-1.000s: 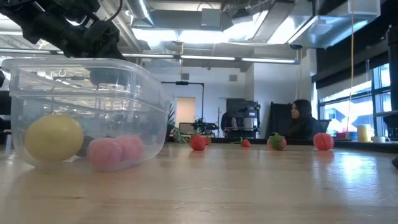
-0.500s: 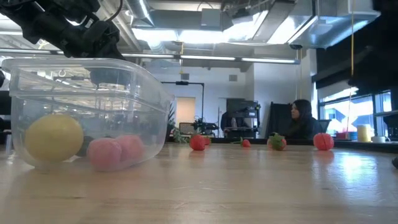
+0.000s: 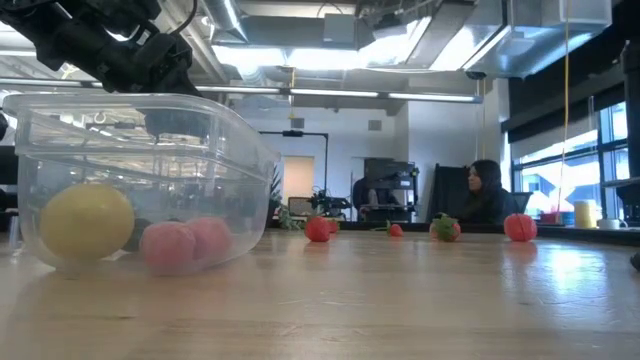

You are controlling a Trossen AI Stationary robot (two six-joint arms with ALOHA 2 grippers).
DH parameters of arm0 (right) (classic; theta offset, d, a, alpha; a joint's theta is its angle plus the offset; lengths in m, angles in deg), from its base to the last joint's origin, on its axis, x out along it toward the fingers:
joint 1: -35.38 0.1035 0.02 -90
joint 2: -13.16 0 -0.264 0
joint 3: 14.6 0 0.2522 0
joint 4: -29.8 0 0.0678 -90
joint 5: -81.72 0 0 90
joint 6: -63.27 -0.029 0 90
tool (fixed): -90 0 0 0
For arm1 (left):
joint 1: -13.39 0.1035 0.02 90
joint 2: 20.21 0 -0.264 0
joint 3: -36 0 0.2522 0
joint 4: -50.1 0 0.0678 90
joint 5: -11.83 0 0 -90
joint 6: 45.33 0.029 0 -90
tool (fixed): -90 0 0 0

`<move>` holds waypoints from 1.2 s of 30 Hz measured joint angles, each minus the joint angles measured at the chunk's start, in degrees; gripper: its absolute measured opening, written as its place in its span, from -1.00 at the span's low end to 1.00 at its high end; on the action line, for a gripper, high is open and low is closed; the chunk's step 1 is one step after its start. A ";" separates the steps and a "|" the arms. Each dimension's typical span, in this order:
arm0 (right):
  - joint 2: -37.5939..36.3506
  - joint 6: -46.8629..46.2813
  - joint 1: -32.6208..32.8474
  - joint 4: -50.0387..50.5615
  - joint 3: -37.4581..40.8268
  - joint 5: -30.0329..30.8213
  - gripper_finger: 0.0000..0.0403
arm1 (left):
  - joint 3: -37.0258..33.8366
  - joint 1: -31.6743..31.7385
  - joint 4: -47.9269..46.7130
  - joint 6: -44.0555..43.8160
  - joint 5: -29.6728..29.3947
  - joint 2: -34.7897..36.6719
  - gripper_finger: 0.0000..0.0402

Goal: Pick and placing Produce into tupperware
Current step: Put the blueberry into the transparent bin

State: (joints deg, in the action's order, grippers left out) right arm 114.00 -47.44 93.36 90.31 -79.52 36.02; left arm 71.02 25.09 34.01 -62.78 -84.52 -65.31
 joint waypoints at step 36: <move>-0.36 18.61 -4.79 -19.59 9.10 -3.92 -0.23 | 0.00 0.02 0.00 -1.90 -2.62 0.00 0.30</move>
State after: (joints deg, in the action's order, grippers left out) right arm 113.65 -28.83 88.57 70.72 -70.42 32.11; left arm 71.02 25.12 34.01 -64.68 -87.15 -65.31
